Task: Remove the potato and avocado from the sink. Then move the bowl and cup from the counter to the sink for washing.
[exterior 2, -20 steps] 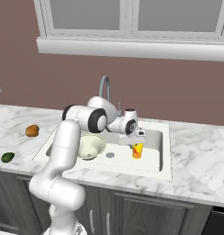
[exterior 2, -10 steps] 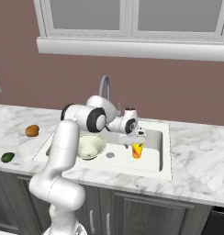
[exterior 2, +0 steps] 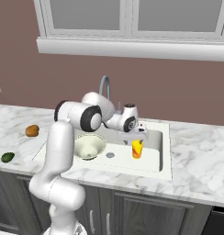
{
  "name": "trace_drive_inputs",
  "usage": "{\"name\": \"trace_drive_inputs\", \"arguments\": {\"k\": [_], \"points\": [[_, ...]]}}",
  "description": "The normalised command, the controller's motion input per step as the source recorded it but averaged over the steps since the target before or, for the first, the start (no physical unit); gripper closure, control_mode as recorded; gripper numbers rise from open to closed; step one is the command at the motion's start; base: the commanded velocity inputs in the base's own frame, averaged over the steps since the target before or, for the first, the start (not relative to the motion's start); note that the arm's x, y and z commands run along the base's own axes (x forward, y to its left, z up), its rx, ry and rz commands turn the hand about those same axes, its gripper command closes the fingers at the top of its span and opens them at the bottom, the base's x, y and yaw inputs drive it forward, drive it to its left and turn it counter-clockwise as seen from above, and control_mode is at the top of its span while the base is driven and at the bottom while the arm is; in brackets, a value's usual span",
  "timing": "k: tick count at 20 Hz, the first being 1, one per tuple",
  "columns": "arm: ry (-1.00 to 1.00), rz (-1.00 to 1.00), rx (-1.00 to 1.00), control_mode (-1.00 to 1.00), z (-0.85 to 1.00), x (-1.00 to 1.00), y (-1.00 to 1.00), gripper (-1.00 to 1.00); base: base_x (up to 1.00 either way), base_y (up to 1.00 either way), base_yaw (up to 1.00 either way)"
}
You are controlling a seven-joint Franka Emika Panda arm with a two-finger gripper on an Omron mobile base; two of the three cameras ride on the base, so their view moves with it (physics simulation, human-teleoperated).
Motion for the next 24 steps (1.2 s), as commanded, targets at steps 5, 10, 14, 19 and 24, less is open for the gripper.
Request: {"name": "trace_drive_inputs", "arguments": {"k": [5,10,14,19,24], "points": [[-0.12,0.00,0.00,-1.00,0.37,-0.24,0.06,-1.00,0.00,0.00,0.00],[-0.08,-0.02,0.00,-1.00,0.33,-0.27,0.14,-1.00,0.00,0.00,0.00],[-0.01,-0.04,0.00,-1.00,0.37,-0.15,0.11,-1.00,0.00,0.00,0.00],[0.00,-0.12,0.00,-1.00,0.36,-0.21,0.03,-1.00,0.00,0.00,0.00],[0.00,-0.14,0.00,-1.00,0.32,-0.27,0.05,-1.00,0.00,0.00,0.00]]}}
